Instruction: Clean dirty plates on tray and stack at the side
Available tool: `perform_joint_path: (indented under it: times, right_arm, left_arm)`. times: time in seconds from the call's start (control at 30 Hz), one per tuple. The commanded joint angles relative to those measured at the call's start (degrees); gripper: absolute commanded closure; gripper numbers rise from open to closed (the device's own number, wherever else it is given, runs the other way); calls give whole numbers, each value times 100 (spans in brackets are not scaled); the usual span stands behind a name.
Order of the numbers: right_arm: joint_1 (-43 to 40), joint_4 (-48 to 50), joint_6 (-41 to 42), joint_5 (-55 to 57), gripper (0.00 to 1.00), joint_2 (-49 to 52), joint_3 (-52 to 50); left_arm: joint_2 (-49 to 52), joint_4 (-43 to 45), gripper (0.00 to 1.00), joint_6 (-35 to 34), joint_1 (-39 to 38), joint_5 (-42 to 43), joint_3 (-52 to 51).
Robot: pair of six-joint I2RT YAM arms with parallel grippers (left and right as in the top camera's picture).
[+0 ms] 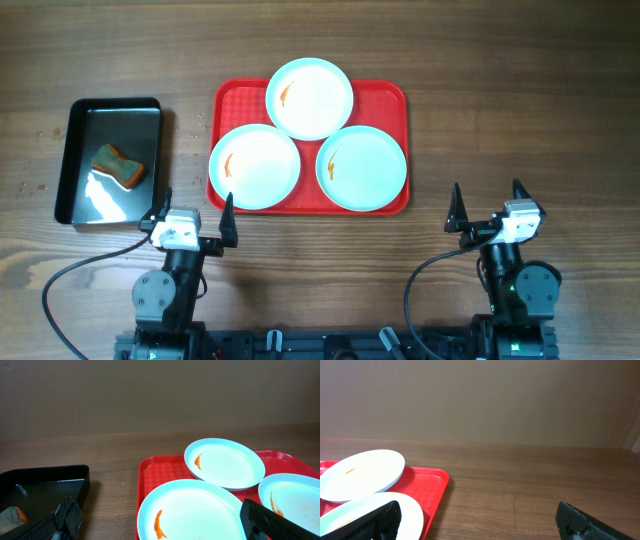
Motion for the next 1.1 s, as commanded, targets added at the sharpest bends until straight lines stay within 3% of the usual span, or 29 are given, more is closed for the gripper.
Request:
perform_joint_path:
  times: [0.0, 0.93, 1.0, 1.07]
  right_arm:
    - [-28, 15, -55, 101, 0, 7, -4]
    - [-28, 15, -55, 101, 0, 7, -4]
    - [-28, 15, -52, 101, 0, 7, -4]
    - [-28, 15, -55, 101, 0, 7, -4]
  left_arm:
    - [-42, -24, 0, 4, 37, -70, -22]
    - [-42, -4, 0, 2, 37, -50, -22]
    - [-42, 177, 0, -354, 17, 863, -22]
    - [-42, 367, 0, -1244, -33, 3191, -22]
